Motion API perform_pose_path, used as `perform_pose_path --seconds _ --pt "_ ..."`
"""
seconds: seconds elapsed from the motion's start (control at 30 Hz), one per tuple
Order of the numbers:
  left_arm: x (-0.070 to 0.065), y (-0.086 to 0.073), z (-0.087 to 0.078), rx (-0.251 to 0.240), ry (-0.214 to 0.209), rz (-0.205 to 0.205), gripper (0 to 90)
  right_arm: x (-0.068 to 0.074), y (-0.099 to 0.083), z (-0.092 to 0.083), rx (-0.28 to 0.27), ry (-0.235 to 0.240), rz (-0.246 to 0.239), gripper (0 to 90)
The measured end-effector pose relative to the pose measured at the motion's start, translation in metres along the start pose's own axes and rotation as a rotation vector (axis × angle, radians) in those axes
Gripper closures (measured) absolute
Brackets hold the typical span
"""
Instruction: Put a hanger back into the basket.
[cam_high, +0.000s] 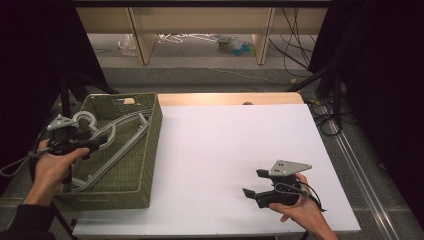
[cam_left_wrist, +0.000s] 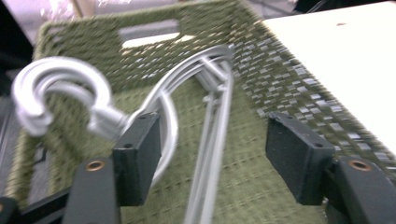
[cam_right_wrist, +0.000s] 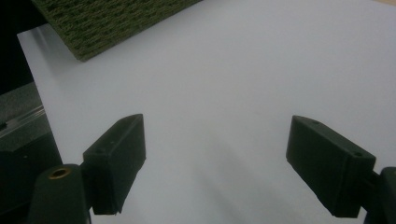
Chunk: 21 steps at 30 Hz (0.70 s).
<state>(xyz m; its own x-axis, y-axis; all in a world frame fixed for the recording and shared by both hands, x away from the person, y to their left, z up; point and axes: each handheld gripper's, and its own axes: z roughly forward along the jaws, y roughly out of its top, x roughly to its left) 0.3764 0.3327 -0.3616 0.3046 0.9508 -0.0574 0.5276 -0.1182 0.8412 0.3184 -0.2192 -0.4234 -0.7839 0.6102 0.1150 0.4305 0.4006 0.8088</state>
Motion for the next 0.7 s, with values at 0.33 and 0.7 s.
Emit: perform_pose_path --seconds 0.33,0.7 --pt "-0.046 -0.005 -0.008 -0.08 -0.095 0.062 26.7 0.0 0.0 0.001 -0.003 0.0 0.002 20.3" --pt "-0.099 -0.017 -0.013 -0.099 -0.202 0.139 19.9 -0.005 -0.003 0.001 -0.045 -0.013 0.014 18.9"
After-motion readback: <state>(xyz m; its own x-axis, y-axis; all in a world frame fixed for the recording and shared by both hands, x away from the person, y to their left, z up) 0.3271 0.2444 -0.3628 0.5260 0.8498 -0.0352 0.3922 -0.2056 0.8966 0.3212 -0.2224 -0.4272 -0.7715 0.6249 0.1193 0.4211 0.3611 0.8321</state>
